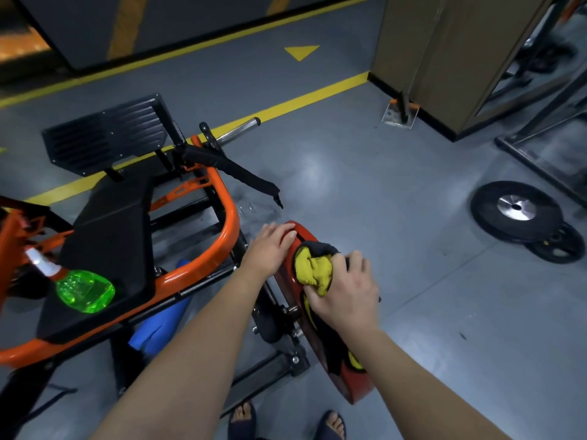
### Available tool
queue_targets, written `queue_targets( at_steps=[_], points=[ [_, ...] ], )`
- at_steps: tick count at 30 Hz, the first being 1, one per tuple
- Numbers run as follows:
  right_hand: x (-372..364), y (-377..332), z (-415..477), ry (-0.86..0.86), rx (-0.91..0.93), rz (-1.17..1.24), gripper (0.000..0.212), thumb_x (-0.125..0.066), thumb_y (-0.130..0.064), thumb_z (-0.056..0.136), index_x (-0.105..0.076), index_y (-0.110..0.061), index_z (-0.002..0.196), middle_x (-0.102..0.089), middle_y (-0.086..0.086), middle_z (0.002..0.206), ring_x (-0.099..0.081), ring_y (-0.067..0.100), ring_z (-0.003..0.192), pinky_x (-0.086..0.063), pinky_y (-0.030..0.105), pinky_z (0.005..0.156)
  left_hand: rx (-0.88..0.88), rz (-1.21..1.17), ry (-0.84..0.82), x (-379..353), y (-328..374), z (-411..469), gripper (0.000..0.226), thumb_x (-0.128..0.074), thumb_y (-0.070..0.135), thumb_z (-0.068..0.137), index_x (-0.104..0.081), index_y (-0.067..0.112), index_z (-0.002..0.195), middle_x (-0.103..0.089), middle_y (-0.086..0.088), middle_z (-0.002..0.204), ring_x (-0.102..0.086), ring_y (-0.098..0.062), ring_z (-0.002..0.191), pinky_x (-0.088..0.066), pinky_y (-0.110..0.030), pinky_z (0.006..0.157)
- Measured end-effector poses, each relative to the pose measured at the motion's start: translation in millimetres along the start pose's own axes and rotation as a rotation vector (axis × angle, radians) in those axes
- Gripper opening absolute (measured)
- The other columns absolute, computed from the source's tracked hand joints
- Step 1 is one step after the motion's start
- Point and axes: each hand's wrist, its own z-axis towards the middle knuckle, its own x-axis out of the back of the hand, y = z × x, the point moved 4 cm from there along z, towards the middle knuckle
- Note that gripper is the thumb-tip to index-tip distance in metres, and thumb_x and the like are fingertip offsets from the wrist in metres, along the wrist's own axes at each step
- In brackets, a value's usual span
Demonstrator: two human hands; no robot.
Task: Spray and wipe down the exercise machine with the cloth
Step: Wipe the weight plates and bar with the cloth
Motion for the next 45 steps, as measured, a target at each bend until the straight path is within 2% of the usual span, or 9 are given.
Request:
queue_targets(
  at_steps=[3, 8, 13, 16, 19, 23, 32, 36, 45],
  points=[
    [-3.6, -13.3, 22.0, -0.082, -0.038, -0.015, 0.057, -0.052, -0.065, 0.068, -0.053, -0.016, 0.098, -0.049, 0.006, 0.097, -0.053, 0.034, 0.087, -0.048, 0.041, 0.064, -0.036, 0.168, 0.18, 9.1, 9.6, -21.8, 0.045, -0.054, 0.034, 0.101, -0.047, 0.038, 0.145, -0.056, 0.004, 0.146, -0.052, -0.024, 0.134, -0.047, -0.042, 0.104],
    [-7.5, -25.8, 50.8, -0.313, -0.015, 0.103, 0.058, -0.062, -0.061, 0.075, -0.05, -0.021, 0.115, -0.043, 0.003, 0.117, -0.046, 0.031, 0.109, -0.045, 0.04, 0.078, -0.14, 0.056, 0.169, 12.9, 30.0, -45.4, 0.063, -0.054, 0.004, 0.082, -0.057, 0.028, 0.14, -0.06, 0.005, 0.139, -0.053, -0.017, 0.13, -0.046, -0.038, 0.104],
    [8.9, 14.8, 0.5, -0.273, -0.133, 0.275, 0.062, -0.057, -0.065, 0.067, -0.05, -0.022, 0.111, -0.04, 0.0, 0.107, -0.045, 0.03, 0.106, -0.047, 0.042, 0.081, -0.275, 0.183, 0.043, 1.1, 41.3, -39.6, 0.067, -0.064, 0.028, 0.087, -0.047, 0.032, 0.152, -0.036, 0.006, 0.164, -0.024, -0.012, 0.154, -0.021, -0.045, 0.126],
    [11.5, 40.3, -34.0, -0.181, -0.219, 0.322, 0.062, -0.056, -0.065, 0.063, -0.05, -0.02, 0.105, -0.041, 0.0, 0.105, -0.048, 0.03, 0.103, -0.048, 0.044, 0.082, -0.381, 0.291, -0.032, -31.6, 57.9, -47.8, 0.058, -0.043, 0.045, 0.097, -0.041, 0.037, 0.155, -0.023, 0.011, 0.169, -0.009, -0.007, 0.157, -0.003, -0.046, 0.128],
    [12.6, 41.5, -44.4, -0.163, -0.264, 0.271, 0.058, -0.073, -0.056, 0.065, -0.049, -0.02, 0.104, -0.042, -0.001, 0.106, -0.049, 0.03, 0.102, -0.048, 0.043, 0.08, -0.414, 0.363, 0.159, -45.7, 62.2, -59.8, 0.056, -0.022, 0.04, 0.092, -0.054, 0.038, 0.138, -0.039, 0.016, 0.159, -0.018, -0.007, 0.155, -0.009, -0.044, 0.126],
    [10.8, 36.6, -46.8, -0.117, -0.265, 0.207, 0.06, -0.075, -0.054, 0.064, -0.05, -0.019, 0.105, -0.047, 0.002, 0.105, -0.051, 0.032, 0.097, -0.049, 0.044, 0.078, -0.423, 0.38, 0.219, -50.7, 59.6, -58.9, 0.039, -0.048, 0.029, 0.088, -0.057, 0.036, 0.125, -0.047, 0.016, 0.144, -0.024, -0.007, 0.153, -0.016, -0.044, 0.123],
    [12.8, 19.8, -6.2, -0.199, -0.224, 0.271, 0.063, -0.061, -0.061, 0.068, -0.051, -0.027, 0.121, -0.049, -0.002, 0.112, -0.048, 0.028, 0.105, -0.05, 0.042, 0.08, -0.315, 0.298, 0.148, -36.8, 49.1, -32.8, 0.05, -0.06, 0.018, 0.092, -0.053, 0.028, 0.14, -0.047, 0.01, 0.151, -0.033, -0.009, 0.149, -0.019, -0.043, 0.124],
    [12.0, 26.5, -36.2, -0.039, -0.127, 0.275, 0.068, -0.06, -0.061, 0.061, -0.053, -0.024, 0.119, -0.052, 0.003, 0.11, -0.051, 0.031, 0.097, -0.053, 0.044, 0.08, -0.345, 0.248, 0.185, -31.9, 47.0, -23.0, 0.006, -0.05, 0.035, 0.103, -0.055, 0.039, 0.102, -0.052, 0.021, 0.121, -0.047, -0.003, 0.127, -0.034, -0.044, 0.113],
    [4.0, 19.9, -45.6, 0.068, -0.15, 0.141, 0.068, -0.076, -0.058, 0.059, -0.054, -0.019, 0.11, -0.052, 0.006, 0.104, -0.054, 0.032, 0.093, -0.054, 0.044, 0.076, -0.27, 0.125, 0.099, -22.7, 33.6, 11.0, 0.026, -0.038, 0.049, 0.104, -0.06, 0.04, 0.094, -0.05, 0.027, 0.116, -0.049, -0.001, 0.122, -0.013, -0.044, 0.122]
  ],
)
